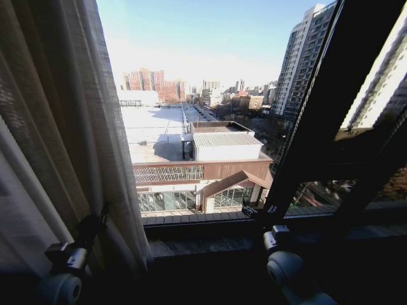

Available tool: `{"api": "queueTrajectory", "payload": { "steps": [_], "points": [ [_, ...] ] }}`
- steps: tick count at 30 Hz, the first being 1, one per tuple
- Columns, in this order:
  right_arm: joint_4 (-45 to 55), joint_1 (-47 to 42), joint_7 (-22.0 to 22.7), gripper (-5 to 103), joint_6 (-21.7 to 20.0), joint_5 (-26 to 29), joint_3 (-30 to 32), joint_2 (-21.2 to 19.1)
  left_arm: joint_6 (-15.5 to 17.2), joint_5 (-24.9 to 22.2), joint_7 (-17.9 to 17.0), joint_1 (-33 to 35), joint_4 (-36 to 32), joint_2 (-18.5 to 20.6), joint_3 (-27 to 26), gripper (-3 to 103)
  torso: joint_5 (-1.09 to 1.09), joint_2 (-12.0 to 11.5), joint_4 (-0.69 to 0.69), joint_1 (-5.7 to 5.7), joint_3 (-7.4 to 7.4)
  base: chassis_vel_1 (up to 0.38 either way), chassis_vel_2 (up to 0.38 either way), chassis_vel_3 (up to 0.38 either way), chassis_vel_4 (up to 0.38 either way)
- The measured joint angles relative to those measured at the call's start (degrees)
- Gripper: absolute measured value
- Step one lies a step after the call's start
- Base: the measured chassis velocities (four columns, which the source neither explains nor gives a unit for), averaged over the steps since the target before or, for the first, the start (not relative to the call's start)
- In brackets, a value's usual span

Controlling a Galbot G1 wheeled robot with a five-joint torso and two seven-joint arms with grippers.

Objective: Open the curtains by pulling them apart, changing their state from closed to fully open.

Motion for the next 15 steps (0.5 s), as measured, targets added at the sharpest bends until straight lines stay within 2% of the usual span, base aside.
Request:
{"api": "queueTrajectory", "payload": {
  "steps": [3,6,9,13,14,15],
  "points": [
    [0.45,-0.26,-0.01,100,0.04,-0.09,0.09,0.2,-0.1,-0.17,0.16,0.12,-0.01,0.02,0.0,1,0.0,0.0,0.0,0.0,0.0,0.0,0.0,0.0,0.0],
    [0.82,-0.39,-0.02,100,0.07,-0.2,0.11,0.42,-0.14,-0.22,0.24,0.18,-0.07,0.05,0.0,0,0.0,0.0,0.0,0.0,0.0,0.0,0.0,0.0,0.0],
    [1.06,-0.58,-0.05,100,0.08,-0.31,0.02,0.69,-0.09,-0.22,-1.48,-0.05,-0.22,0.07,-0.07,0,0.0,0.0,0.0,0.0,0.0,0.0,0.0,0.0,0.0],
    [1.18,-0.98,-0.64,100,0.44,-1.4,-0.52,1.43,2.33,-1.28,-15.46,-1.84,-0.53,-0.41,0.01,0,0.01,0.0,-0.01,0.0,0.0,0.0,0.0,0.0,0.0],
    [1.18,-0.98,-0.64,100,0.44,-1.4,-0.52,1.43,2.33,-1.28,-15.46,-1.84,-0.53,-0.41,0.01,0,0.01,0.0,-0.01,0.0,0.0,0.0,0.0,0.0,0.0],
    [1.19,-1.06,-1.02,100,0.98,-1.68,-0.76,1.6,3.51,-2.18,-22.33,-2.75,-0.15,-0.47,-0.53,0,0.02,0.0,-0.01,0.0,0.0,0.0,0.0,0.0,0.0]
  ]
}}
